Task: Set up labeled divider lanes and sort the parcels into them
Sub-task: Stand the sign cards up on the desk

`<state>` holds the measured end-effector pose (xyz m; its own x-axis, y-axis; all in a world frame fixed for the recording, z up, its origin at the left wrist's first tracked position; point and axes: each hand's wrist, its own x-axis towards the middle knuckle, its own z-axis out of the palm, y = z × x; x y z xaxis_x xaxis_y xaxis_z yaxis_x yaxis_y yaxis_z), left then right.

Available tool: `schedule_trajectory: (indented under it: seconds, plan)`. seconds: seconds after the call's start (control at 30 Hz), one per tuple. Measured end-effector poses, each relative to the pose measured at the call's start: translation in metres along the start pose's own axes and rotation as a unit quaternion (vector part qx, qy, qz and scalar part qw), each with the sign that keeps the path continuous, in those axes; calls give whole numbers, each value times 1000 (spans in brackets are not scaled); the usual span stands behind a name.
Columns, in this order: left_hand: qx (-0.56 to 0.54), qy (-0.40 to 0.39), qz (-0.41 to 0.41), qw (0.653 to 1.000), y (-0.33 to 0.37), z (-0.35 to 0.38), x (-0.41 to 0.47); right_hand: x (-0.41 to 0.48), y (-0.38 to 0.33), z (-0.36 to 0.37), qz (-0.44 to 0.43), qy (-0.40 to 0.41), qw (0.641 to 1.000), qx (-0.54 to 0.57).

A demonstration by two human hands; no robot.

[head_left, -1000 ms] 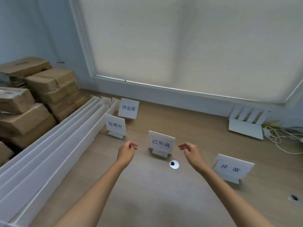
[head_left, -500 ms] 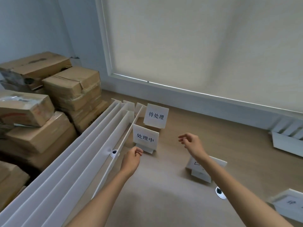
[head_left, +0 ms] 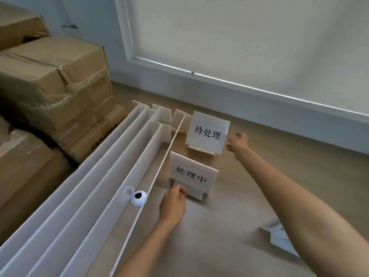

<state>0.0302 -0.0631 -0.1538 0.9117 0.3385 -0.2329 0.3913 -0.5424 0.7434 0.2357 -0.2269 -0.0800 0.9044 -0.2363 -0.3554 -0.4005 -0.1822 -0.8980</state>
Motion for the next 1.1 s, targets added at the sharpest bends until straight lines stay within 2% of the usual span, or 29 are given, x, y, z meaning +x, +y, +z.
schedule_trajectory:
  seconds: [0.17,0.3,0.43,0.63,0.77,0.9,1.1]
  plan:
    - [-6,1,5,1000,-20,12,15,37,17,34,84,-54,994,41]
    - [-30,4,0,1000,-29,12,18,51,27,44,80,-34,996,23]
    - [-40,7,-15,999,-35,9,13,45,36,48,106,-64,992,30]
    - [-36,16,-16,999,-36,-5,-3,28,37,49,5,3,1000,-14]
    - [-55,17,-5,998,-18,-14,-21,3,14,14,-81,28,994,-67]
    - [-95,39,33,994,31,-34,-44,-40,-17,-41,-133,43,988,-72]
    - [-160,81,102,978,137,-66,-85,-133,-56,-140,-164,41,986,5]
